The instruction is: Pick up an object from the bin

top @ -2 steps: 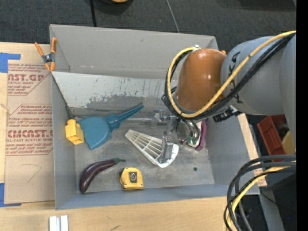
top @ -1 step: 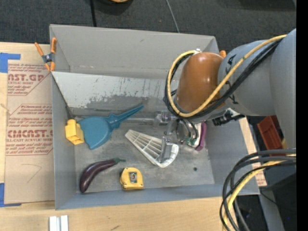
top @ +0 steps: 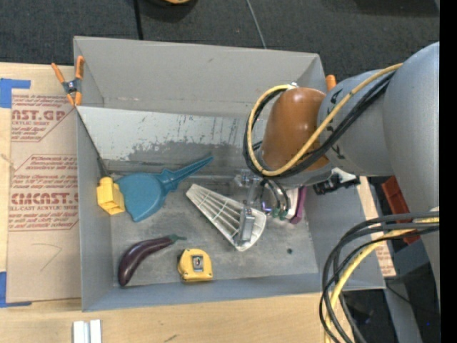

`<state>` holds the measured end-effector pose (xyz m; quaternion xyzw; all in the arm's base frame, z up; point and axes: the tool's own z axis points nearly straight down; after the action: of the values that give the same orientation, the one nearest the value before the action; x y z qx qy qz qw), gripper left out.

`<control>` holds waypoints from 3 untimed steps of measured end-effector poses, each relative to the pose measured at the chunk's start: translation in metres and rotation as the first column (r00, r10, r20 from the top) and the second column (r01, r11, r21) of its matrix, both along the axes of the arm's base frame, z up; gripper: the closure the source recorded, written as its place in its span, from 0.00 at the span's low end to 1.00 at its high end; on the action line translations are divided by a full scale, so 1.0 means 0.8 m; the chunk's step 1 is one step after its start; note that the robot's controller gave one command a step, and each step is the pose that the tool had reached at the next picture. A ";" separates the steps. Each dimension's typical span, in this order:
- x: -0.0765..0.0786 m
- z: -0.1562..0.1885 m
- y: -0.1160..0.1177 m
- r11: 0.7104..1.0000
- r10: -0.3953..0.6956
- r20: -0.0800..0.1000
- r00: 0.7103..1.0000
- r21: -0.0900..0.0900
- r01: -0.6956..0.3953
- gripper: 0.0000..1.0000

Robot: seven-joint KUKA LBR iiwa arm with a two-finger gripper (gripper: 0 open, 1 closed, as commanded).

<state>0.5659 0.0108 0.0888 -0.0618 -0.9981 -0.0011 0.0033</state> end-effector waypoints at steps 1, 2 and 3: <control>-0.003 -0.018 -0.035 0.997 -0.077 0.003 0.997 0.001 0.077 0.00; 0.005 -0.022 0.022 0.935 -0.355 0.000 0.935 -0.001 0.355 1.00; 0.005 -0.022 0.022 0.935 -0.355 0.000 0.935 -0.001 0.355 1.00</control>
Offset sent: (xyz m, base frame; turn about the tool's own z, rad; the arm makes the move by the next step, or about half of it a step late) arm 0.0029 0.0158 -0.0188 0.3660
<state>0.5697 0.0283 0.0712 -0.2411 -0.9705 -0.0014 0.0030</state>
